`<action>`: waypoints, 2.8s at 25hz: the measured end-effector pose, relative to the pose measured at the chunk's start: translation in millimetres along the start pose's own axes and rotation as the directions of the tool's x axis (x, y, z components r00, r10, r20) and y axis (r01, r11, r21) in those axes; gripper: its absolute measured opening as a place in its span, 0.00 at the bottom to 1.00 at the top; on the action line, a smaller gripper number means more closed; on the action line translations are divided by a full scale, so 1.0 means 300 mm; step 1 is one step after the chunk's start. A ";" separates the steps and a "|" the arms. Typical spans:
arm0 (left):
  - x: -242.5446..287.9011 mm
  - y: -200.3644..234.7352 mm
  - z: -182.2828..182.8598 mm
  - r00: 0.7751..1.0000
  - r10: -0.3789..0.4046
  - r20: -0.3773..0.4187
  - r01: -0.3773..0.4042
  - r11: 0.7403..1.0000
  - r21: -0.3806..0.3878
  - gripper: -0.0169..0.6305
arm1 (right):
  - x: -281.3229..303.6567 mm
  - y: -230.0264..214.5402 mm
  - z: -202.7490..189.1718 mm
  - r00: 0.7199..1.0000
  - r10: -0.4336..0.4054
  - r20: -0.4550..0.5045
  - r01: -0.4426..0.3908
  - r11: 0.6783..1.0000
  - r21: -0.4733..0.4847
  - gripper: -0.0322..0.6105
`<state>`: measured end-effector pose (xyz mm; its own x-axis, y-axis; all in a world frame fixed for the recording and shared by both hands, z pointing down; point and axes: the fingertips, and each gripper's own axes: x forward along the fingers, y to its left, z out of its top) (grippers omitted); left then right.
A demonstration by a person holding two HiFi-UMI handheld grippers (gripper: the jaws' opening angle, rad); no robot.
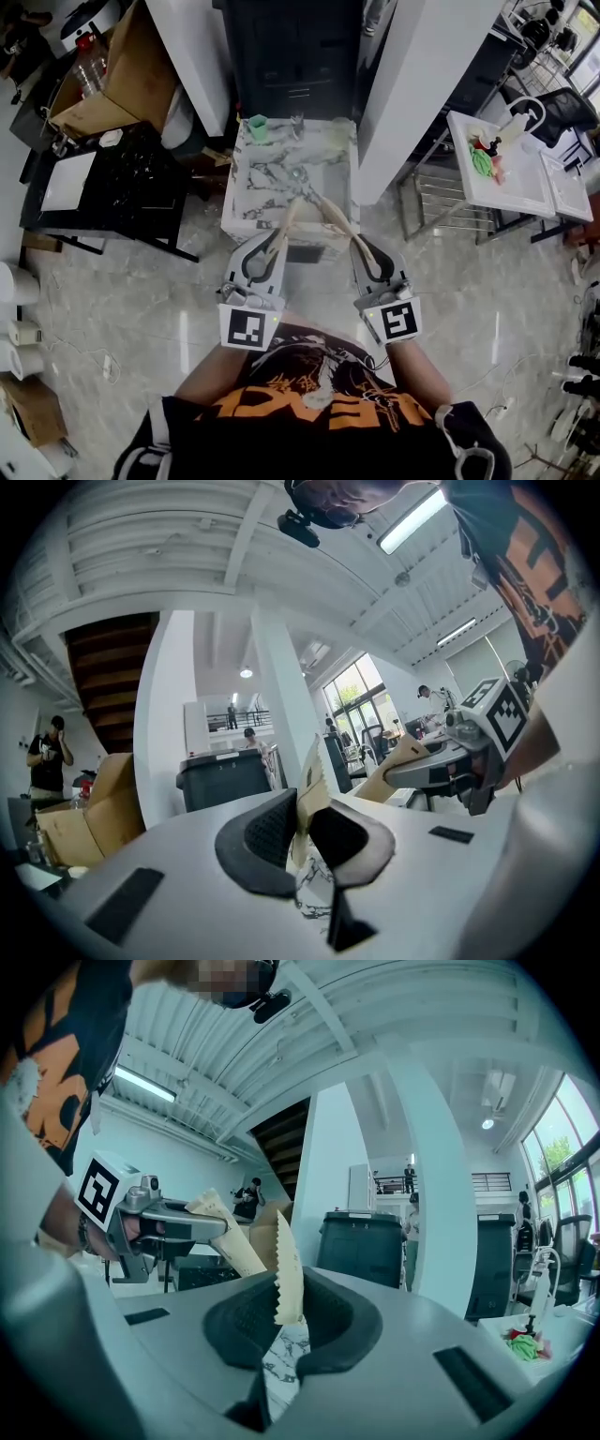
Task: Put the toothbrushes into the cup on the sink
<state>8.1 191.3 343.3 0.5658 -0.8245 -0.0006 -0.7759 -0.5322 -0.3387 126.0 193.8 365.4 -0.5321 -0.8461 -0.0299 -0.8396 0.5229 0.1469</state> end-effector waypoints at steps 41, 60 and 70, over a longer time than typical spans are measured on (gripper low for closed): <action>0.855 0.696 -0.498 0.984 -0.161 -0.076 0.145 0.973 -0.179 0.10 | 1.046 -0.473 -0.281 0.968 -0.137 -0.208 0.150 0.987 0.050 0.12; 0.954 0.559 -0.421 0.972 -0.212 -0.101 0.204 0.975 -0.090 0.10 | 0.991 -0.657 -0.337 0.968 -0.152 -0.201 0.168 0.984 0.062 0.12; 0.955 0.562 -0.417 0.976 -0.177 -0.126 0.168 0.983 -0.078 0.10 | 1.013 -0.825 -0.570 0.917 -0.178 -0.358 0.194 0.981 0.008 0.12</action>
<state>4.5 -158.7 403.8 0.6544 -0.7349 0.1782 -0.6891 -0.6765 -0.2597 190.7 -210.3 488.9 -0.2994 -0.9057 0.2999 -0.9278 0.3498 0.1301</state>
